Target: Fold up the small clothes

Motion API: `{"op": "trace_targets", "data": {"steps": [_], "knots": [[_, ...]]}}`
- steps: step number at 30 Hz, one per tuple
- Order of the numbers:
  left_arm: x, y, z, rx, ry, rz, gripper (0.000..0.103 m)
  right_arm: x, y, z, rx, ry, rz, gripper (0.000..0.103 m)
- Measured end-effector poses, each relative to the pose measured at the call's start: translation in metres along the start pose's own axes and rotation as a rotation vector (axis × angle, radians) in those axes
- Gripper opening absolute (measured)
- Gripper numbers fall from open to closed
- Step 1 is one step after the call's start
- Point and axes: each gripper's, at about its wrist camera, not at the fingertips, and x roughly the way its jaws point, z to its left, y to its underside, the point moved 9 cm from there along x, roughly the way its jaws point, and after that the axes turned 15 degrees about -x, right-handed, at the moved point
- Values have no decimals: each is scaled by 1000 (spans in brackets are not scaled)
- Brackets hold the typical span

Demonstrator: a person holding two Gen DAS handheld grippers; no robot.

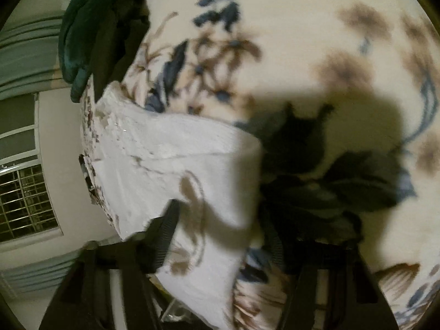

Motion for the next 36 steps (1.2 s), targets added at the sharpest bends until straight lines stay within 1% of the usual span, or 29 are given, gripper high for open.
{"op": "trace_targets", "data": {"steps": [1, 2, 3, 4, 7, 11, 13, 15, 17, 19, 23, 27, 29, 32, 36], "knots": [[-2, -1, 2, -9, 5, 2, 7, 1, -1, 3, -6, 7, -2, 30], [-6, -3, 3, -16, 10, -1, 7, 0, -2, 4, -13, 21, -2, 25], [-9, -6, 4, -19, 11, -2, 7, 0, -3, 6, -20, 33, -1, 16], [-12, -9, 10, -24, 17, -4, 7, 1, -4, 9, -24, 43, -3, 14], [-27, -13, 24, -38, 34, -7, 7, -4, -6, 17, -35, 73, -15, 12], [-50, -32, 38, -61, 57, -21, 7, -22, -8, 32, -45, 85, -38, 10], [-65, -43, 49, -82, 72, -30, 7, -30, -9, 49, -60, 89, -48, 10], [-78, -47, 54, -105, 88, -38, 7, -39, -10, 72, -80, 91, -56, 10], [-92, -58, 69, -141, 109, -49, 7, -49, -12, 92, -106, 96, -65, 10], [-107, -72, 89, -180, 127, -66, 7, -54, -18, 124, -138, 94, -73, 10], [-121, -103, 129, -247, 160, -93, 6, -47, -31, 186, -180, 112, -77, 10], [-114, -147, 183, -331, 205, -93, 6, -10, -50, 256, -200, 152, -78, 10], [-105, -167, 208, -351, 218, -92, 6, 15, -61, 287, -202, 175, -75, 10], [-83, -191, 251, -398, 247, -66, 6, 67, -79, 335, -214, 222, -52, 10], [-46, -205, 298, -464, 284, -2, 6, 142, -101, 388, -270, 298, 0, 10]]}}
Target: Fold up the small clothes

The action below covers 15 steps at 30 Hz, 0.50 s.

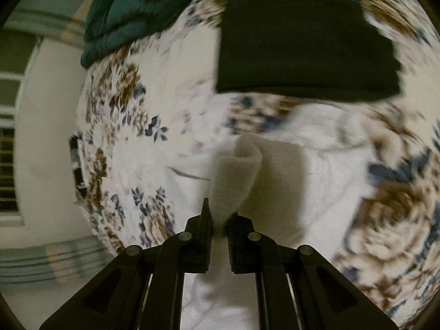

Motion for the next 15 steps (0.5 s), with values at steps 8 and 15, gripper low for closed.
{"op": "trace_targets", "data": {"steps": [8, 15], "knots": [[51, -31, 67, -74, 15, 108, 7, 123, -28, 74, -95, 181, 142, 10], [80, -29, 97, -121, 41, 216, 23, 159, -18, 74, -25, 137, 198, 26]]}}
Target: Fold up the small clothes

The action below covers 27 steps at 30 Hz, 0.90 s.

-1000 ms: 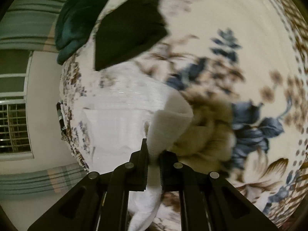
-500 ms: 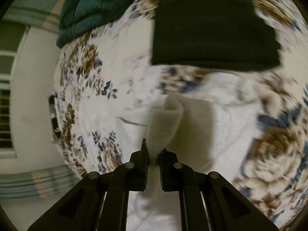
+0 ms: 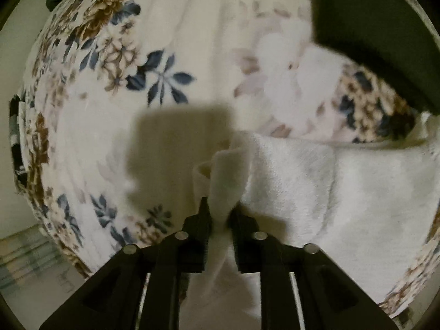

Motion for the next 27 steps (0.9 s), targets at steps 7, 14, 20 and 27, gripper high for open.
{"op": "trace_targets", "data": {"steps": [7, 14, 20, 27], "knots": [[-28, 1, 19, -14, -56, 13, 29, -61, 48, -22, 29, -201, -108, 80], [-47, -68, -93, 93, 60, -94, 58, -105, 118, -124, 154, -158, -222, 81], [-12, -139, -252, 298, 132, -167, 59, -106, 122, -225, 338, -199, -287, 81], [70, -180, -348, 448, 69, -108, 7, -74, 81, -250, 369, -392, -282, 81]]}}
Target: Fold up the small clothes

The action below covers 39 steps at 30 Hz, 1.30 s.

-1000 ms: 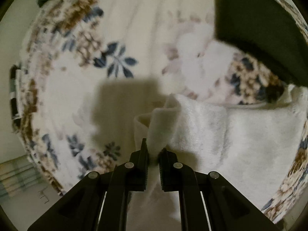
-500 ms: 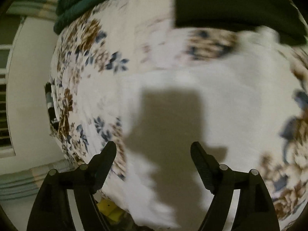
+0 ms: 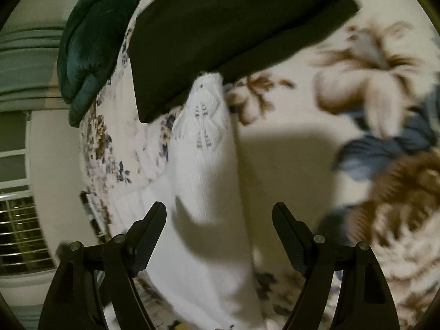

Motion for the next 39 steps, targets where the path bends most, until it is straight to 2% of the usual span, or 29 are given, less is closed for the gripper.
{"op": "trace_targets", "data": {"steps": [2, 3, 4, 7, 10, 11, 12, 13, 15, 16, 19, 20, 21, 23, 28, 30, 31, 32, 34, 35, 36, 37, 39], "knots": [[4, -5, -6, 25, 7, -3, 6, 13, -1, 5, -6, -24, 15, 68], [-1, -5, -8, 44, 7, -14, 6, 20, -1, 10, -22, -24, 25, 36], [-5, -6, -6, 61, 6, -25, 6, 22, -1, 13, -43, -3, 28, 16], [2, -15, 3, 29, 12, -2, 6, 15, -15, 15, -107, 119, -60, 12], [10, -13, 5, -12, 93, 82, 12, 24, -16, 7, -75, 158, -28, 12], [4, -9, 5, -3, 94, 98, 15, 26, -12, 7, -82, 185, -2, 14], [-2, -6, 3, 9, 95, 102, 20, 23, -5, 9, -86, 201, 14, 24], [-14, 1, 2, 25, 113, 107, 23, 17, 3, 13, -89, 206, 18, 39], [-40, 17, 6, 41, 139, 103, 38, 2, 26, 21, -109, 211, 20, 57], [-60, 30, 14, 41, 156, 98, 41, -6, 41, 24, -121, 222, 24, 61], [-105, 68, 41, 45, 154, 84, 48, -28, 107, 31, -153, 225, 55, 61], [-118, 84, 54, 38, 146, 84, 50, -33, 138, 31, -148, 208, 70, 61], [-131, 104, 71, 30, 122, 88, 52, -33, 138, 31, -148, 208, 70, 61], [-143, 141, 104, 10, 62, 102, 52, -35, 188, 26, -120, 173, 103, 61], [-138, 243, 187, -110, -87, 216, 52, -4, 322, 9, -17, 101, 215, 61], [-134, 267, 203, -119, -128, 230, 52, 17, 371, 1, 39, 86, 265, 61], [-131, 279, 208, -109, -143, 236, 52, 25, 388, -1, 46, 82, 270, 61], [-127, 289, 211, -101, -156, 239, 50, 41, 419, -5, 66, 85, 270, 61], [-122, 300, 210, -83, -161, 224, 47, 48, 428, -4, 74, 77, 262, 58], [-121, 302, 209, -71, -167, 212, 19, 54, 436, -3, 79, 76, 255, 43], [-120, 304, 207, -62, -180, 207, 3, 58, 443, -4, 87, 76, 244, 20], [-121, 305, 205, -64, -170, 197, 3, 63, 452, -4, 96, 64, 235, 9], [-131, 302, 202, -73, -155, 144, 3, 66, 461, -7, 110, 84, 207, 4]]}}
